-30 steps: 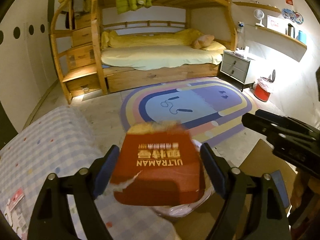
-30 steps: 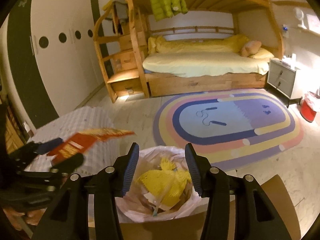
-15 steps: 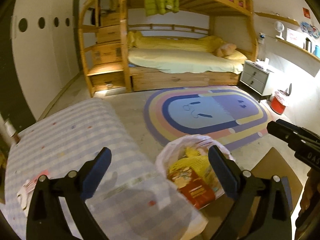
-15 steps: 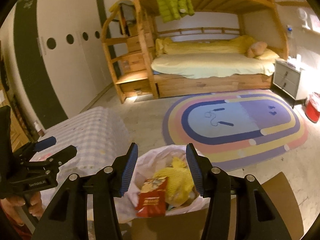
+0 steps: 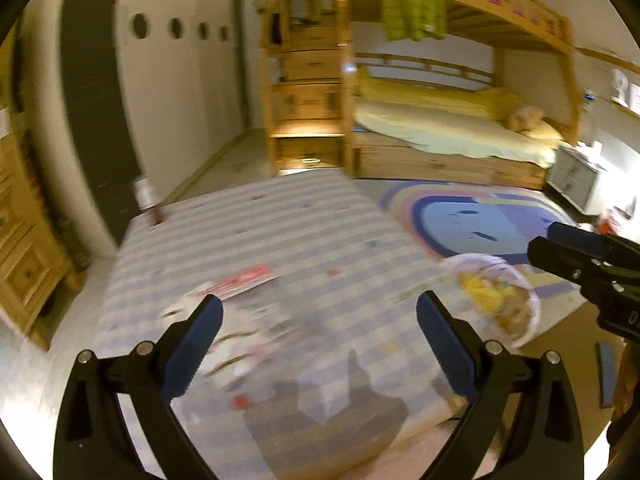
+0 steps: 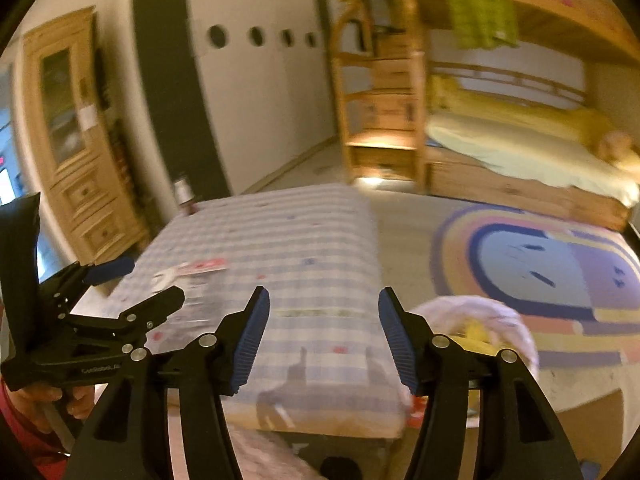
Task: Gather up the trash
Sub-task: 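Move both grippers back over the table toward the remaining items, then grasp the clear plastic packet with the right gripper and lift it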
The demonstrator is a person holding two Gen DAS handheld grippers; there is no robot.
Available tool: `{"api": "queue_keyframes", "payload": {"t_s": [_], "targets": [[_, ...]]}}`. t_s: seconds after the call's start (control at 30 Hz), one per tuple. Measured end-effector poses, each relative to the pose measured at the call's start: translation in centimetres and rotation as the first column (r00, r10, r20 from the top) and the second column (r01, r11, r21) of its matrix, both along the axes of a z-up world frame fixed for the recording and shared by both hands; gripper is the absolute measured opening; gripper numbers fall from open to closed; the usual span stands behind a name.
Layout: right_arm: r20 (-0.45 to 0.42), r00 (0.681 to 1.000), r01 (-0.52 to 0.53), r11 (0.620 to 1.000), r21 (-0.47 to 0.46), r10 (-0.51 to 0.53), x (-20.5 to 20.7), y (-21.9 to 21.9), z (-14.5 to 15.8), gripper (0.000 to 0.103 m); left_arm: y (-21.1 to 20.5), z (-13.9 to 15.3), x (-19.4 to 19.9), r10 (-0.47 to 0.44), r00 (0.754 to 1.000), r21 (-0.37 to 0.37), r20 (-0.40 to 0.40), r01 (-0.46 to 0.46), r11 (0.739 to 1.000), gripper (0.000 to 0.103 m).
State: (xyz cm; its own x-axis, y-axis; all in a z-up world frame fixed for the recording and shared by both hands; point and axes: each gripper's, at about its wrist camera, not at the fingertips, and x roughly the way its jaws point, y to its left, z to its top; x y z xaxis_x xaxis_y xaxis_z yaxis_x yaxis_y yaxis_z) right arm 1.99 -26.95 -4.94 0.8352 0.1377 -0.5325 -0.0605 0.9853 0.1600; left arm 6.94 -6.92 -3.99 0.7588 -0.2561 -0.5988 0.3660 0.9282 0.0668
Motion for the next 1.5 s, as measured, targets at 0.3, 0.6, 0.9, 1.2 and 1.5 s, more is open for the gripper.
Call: {"api": "queue_keyframes", "payload": {"t_s": [0.3, 0.6, 0.9, 1.2, 1.5], "targets": [[-0.075, 0.982, -0.178, 0.983, -0.031, 0.176, 4.4, 7.9, -1.8, 0.060, 9.5, -1.9, 1.0, 0.220, 0.975, 0.009, -0.038, -0.220, 0.976, 0.095], [-0.158, 0.959, -0.245, 0.968, -0.047, 0.235, 7.2, 11.6, -4.7, 0.071, 12.9, -4.1, 2.2, 0.298, 0.950, 0.011, -0.090, -0.298, 0.954, 0.095], [-0.246, 0.935, -0.269, 0.963, -0.028, 0.254, 10.3, 13.1, -8.0, 0.072, 13.5, -4.9, 3.2, 0.310, 0.944, 0.019, -0.113, -0.310, 0.951, 0.095], [-0.236, 0.933, -0.287, 0.957, -0.036, 0.271, 9.3, 13.4, -7.9, 0.023, 13.1, -4.9, 2.9, 0.294, 0.948, 0.024, -0.119, -0.294, 0.956, 0.095], [-0.073, 0.977, -0.205, 0.977, -0.048, 0.202, 6.7, 10.7, -2.7, 0.006, 11.4, -4.4, 2.2, 0.261, 0.958, 0.018, -0.119, -0.261, 0.965, 0.095]]}}
